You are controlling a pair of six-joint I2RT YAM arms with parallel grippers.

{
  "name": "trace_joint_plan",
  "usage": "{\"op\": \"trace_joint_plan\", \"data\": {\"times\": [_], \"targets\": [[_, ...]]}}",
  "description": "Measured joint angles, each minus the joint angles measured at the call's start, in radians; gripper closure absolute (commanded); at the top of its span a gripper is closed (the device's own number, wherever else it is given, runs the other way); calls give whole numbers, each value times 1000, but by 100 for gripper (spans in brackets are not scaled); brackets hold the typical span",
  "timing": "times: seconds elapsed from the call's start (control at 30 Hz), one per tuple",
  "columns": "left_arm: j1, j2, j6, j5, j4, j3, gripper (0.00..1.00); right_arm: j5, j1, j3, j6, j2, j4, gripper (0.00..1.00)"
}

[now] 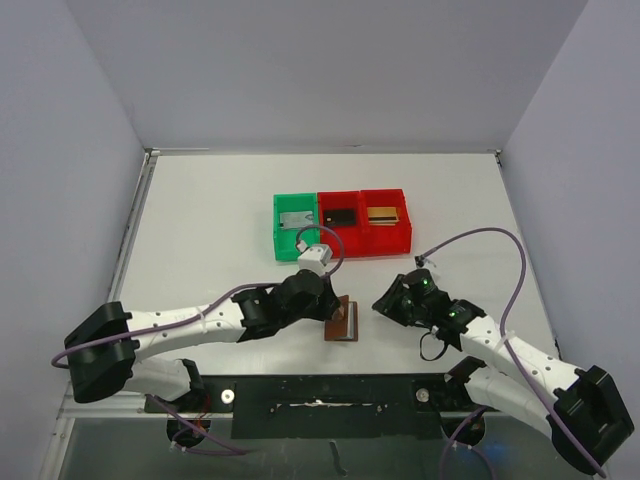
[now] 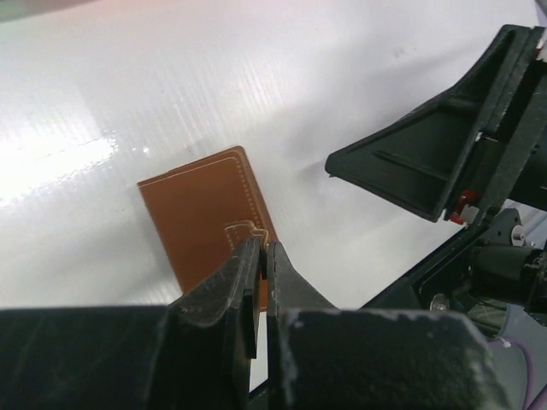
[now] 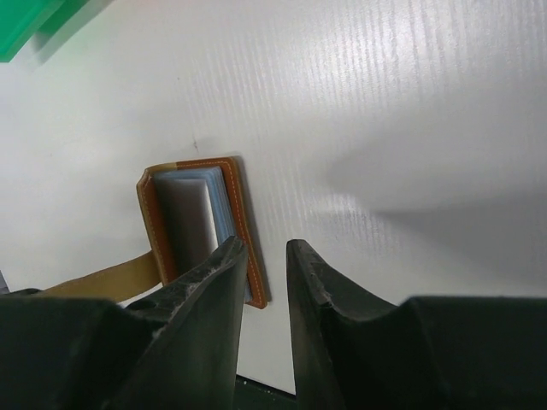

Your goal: Take the credit cards out of the card holder

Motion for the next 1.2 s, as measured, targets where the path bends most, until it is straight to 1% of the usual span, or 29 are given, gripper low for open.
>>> {"op": "trace_joint_plan", "data": {"times": [0.13,0.27,0.47,0.67,0.77,0.9,1.2], "targets": [[0,-57,-23,-48,-29,-42,100,-34,0,-1,-2,10,35,72],[2,-131,-53,-112,-77,-92,100,-87,0,-1,-11,60,86,72],[39,-220,-114,-178,-148,-218,100,-150,16,11,-29,140,140,72],[66,-224,-160,-184,-211,-300,100,-191,55,55,-39,217,204,72],[66,-221,-169,-183,-219,-303,100,-201,82,74,-39,266,229,70],[67,-211,-180,-178,-218,-303,100,-215,104,97,-40,326,238,65],[68,-211,-182,-175,-218,-303,100,-238,114,124,-42,388,256,64]]}}
